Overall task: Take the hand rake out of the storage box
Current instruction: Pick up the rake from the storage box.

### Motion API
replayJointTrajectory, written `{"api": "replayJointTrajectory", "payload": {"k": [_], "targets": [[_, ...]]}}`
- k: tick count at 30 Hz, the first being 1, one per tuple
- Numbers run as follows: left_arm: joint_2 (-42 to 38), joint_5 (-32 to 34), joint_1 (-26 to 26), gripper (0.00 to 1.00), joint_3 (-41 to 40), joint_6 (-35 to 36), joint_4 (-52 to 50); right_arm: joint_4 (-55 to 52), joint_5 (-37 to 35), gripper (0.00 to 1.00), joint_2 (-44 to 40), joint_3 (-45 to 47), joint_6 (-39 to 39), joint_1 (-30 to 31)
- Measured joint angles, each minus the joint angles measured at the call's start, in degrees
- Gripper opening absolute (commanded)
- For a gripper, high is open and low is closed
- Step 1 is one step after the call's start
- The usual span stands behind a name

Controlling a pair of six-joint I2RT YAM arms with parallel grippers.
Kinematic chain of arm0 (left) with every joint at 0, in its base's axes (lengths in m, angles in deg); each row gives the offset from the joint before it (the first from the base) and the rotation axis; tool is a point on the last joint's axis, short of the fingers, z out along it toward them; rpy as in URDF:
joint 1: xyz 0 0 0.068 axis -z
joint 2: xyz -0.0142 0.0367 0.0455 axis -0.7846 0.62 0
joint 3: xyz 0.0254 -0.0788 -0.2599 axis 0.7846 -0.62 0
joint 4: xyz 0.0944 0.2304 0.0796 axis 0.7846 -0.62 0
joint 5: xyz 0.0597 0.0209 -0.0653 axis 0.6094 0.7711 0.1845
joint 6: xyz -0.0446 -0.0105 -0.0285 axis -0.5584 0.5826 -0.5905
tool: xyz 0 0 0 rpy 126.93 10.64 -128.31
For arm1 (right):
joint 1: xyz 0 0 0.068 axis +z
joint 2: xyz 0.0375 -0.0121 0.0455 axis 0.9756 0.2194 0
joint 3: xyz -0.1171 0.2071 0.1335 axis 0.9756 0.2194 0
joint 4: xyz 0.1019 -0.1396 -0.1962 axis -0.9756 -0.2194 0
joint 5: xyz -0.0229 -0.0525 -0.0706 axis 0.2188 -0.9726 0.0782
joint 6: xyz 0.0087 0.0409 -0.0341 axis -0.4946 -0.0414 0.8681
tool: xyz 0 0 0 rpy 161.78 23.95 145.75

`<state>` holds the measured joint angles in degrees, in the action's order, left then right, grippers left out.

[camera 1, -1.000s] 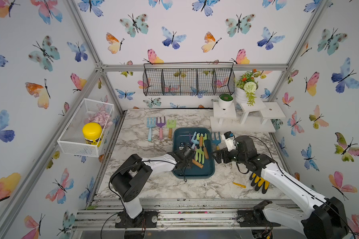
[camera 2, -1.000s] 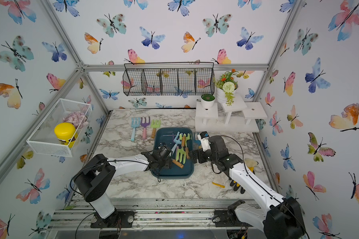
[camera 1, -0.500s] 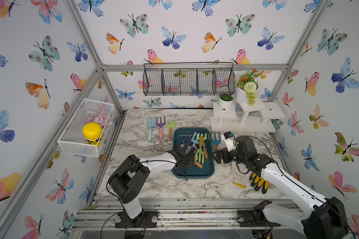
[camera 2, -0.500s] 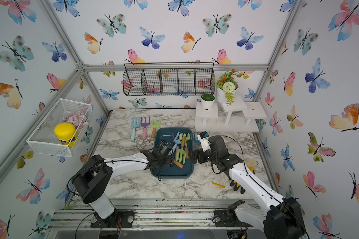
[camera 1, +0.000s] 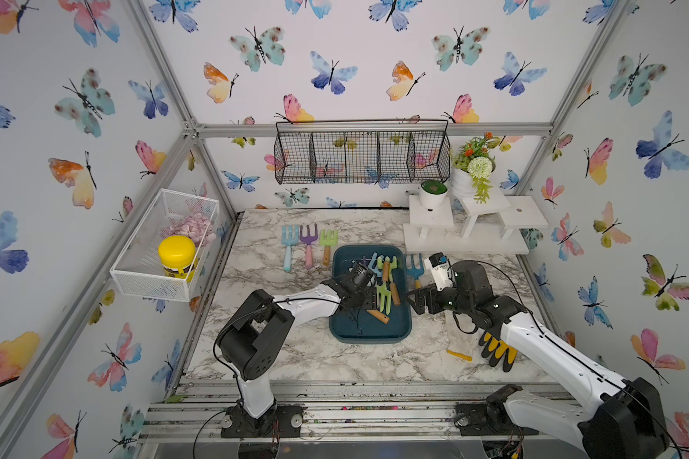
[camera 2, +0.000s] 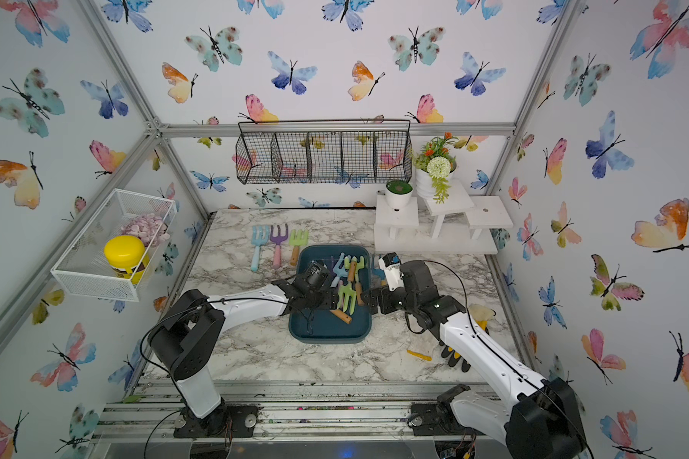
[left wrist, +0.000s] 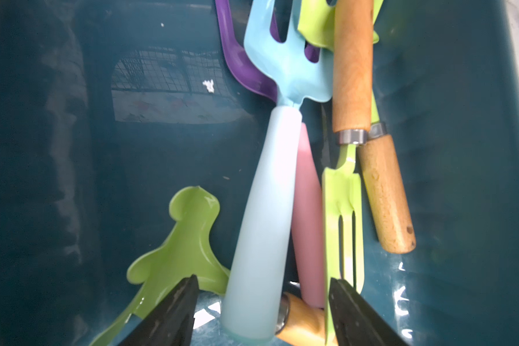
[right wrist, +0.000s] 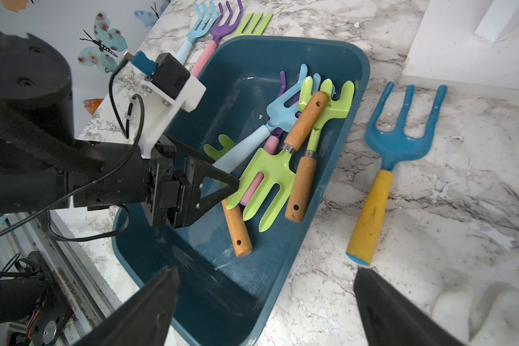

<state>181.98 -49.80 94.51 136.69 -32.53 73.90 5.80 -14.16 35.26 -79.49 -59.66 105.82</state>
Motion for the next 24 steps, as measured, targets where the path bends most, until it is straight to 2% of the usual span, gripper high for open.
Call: {"api": "replayJointTrajectory", "payload": {"k": [15,24], "targets": [[1.88,-0.22,3.58,0.72,-1.38,-2.1,1.29,-0.02,0.74,0.98,1.01,0.0,0.0,0.0],[2.32,0.39,3.69,0.65,-1.51,-1.92,1.31,-0.02,0.94,0.98,1.01,0.0,0.0,0.0]]}}
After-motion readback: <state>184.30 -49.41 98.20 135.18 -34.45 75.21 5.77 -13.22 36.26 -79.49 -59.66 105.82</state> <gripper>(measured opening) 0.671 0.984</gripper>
